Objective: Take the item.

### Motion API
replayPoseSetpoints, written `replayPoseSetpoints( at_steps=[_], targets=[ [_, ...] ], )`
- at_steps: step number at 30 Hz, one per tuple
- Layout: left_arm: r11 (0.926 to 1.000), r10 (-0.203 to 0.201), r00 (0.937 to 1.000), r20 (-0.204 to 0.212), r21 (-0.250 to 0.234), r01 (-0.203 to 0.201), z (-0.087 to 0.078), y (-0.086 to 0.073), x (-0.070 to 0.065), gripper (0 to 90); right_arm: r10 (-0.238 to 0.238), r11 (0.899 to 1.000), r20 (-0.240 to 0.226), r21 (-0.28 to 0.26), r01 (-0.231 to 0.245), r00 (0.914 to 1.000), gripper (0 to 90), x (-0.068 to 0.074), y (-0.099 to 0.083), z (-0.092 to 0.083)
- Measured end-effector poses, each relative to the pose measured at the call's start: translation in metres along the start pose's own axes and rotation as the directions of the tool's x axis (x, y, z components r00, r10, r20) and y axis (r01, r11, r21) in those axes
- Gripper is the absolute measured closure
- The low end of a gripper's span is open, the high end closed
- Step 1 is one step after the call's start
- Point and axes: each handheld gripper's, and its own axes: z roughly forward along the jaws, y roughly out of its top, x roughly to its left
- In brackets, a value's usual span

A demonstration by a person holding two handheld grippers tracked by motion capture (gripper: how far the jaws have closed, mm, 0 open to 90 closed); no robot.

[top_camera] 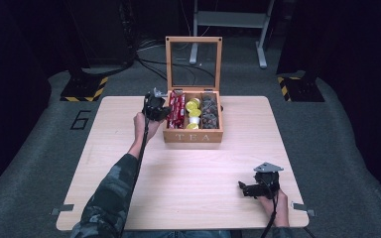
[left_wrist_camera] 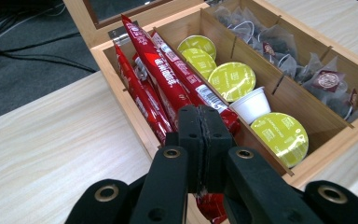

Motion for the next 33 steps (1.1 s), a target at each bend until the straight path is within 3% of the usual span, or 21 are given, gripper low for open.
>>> replayPoseSetpoints(
  at_steps=[16,33],
  targets=[
    [0.9982,0.004,1.0000,0.006,-0.060,-0.004,-0.025,-0.013,0.001,88.6,0.006,1.000,0.002,0.000,-0.006,1.0000,0.0,0.000,0.000,0.000],
    [0.9962,0.021,0.9997,-0.015,-0.085,-0.022,-0.054,-0.028,0.006,88.7,0.010,1.000,0.003,0.000,-0.010,0.9999,0.0,0.000,0.000,0.000]
  ],
)
